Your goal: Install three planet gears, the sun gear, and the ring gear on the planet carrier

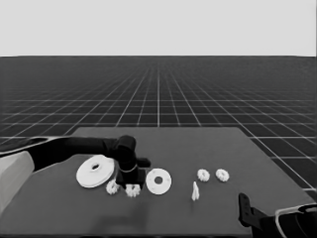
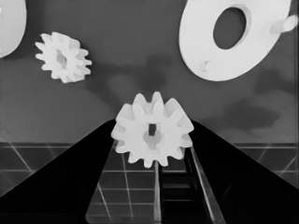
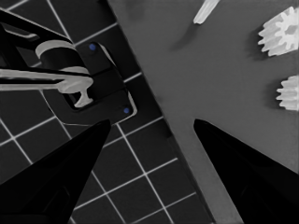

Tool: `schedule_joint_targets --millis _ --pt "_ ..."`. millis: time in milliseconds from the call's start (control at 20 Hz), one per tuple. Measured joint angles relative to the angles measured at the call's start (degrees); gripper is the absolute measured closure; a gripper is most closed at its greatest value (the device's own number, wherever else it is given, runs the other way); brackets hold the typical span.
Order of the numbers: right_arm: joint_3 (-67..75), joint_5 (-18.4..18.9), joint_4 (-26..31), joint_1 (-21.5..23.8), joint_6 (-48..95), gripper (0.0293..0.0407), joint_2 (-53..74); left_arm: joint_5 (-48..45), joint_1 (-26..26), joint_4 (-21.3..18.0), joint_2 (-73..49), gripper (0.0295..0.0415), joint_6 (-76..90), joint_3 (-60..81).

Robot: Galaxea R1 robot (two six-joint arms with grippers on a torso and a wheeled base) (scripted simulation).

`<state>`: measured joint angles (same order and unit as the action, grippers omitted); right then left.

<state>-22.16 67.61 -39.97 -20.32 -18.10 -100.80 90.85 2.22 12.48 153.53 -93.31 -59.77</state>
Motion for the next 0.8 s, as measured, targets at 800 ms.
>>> schedule_joint_targets --millis 800 --pt "0.0 0.0 0.0 0.0 0.0 0.0315 0.0 -2.7 7.9 7.8 15.8 0.0399 8.8 -25.1"
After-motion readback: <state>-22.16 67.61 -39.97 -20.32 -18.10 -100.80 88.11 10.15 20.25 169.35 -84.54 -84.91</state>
